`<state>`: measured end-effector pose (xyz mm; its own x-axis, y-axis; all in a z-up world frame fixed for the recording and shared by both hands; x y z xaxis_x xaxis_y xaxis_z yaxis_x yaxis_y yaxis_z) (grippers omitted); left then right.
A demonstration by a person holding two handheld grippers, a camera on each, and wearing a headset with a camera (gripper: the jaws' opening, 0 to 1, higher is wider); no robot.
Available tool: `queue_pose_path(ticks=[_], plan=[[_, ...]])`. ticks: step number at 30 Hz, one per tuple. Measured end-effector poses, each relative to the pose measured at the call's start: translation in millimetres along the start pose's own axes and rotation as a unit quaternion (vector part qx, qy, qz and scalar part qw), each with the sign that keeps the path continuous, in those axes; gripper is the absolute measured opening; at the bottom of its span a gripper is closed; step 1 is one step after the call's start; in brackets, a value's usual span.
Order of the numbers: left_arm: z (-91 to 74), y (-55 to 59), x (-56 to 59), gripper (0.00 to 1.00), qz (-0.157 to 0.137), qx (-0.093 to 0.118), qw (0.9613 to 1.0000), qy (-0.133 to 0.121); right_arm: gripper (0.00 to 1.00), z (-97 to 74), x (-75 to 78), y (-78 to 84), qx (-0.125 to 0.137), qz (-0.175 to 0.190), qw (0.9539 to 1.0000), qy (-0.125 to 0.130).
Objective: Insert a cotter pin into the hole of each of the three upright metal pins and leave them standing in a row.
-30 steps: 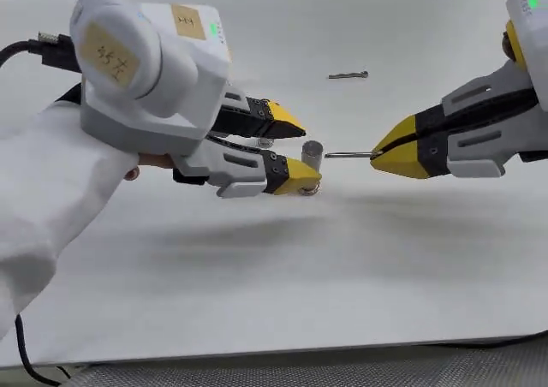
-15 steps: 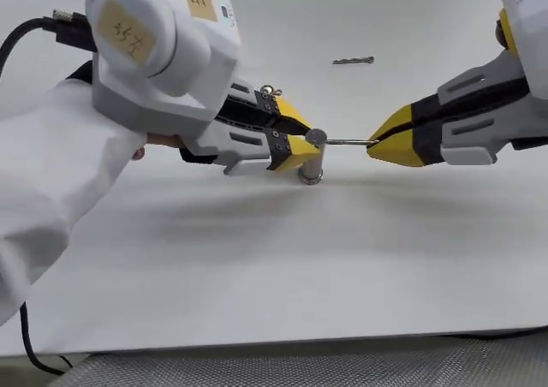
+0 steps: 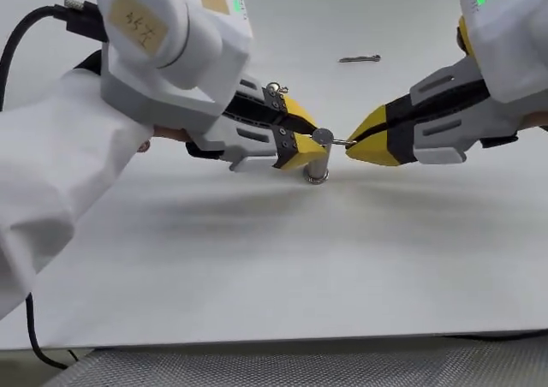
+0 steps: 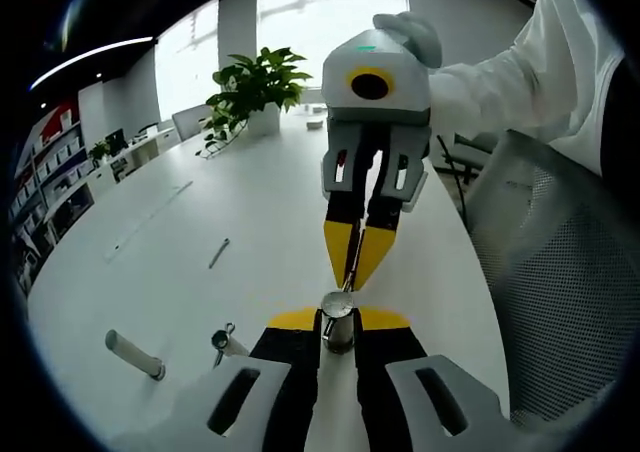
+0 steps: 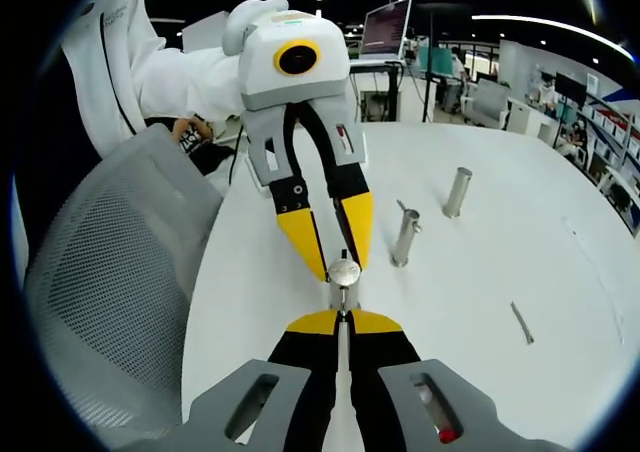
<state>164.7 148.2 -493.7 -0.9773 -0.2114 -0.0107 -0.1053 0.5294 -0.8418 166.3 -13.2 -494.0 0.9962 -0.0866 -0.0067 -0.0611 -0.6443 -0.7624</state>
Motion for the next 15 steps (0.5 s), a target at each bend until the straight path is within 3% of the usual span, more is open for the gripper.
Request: queue_pose_path(ticks=[10, 15], plan=[[0.3, -2.6, 2.9, 0.09, 0.017, -0.010, 0.9998, 0.007, 0.00, 5.8, 4.7, -6.0, -0.023, -0.078, 0.9963, -0.028], [1.5, -4.5, 5.9, 0.09, 0.016, -0.009, 0.9998, 0.006, 0.00, 6.1, 3.0, -8.2, -0.026, -0.078, 0.9961, -0.032]])
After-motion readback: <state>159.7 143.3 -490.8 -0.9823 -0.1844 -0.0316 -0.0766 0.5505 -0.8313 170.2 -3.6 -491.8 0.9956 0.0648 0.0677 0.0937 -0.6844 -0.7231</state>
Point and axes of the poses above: the centre of the closed fingertips' face, and the gripper's own axes: z roughly forward along the fingers, x roughly to its right, y roughly out of its underside, the point moved 10 cm from there along -z, roughly backward along the fingers, and after that the axes turned 2 degrees about x, right-handed, at the moved point
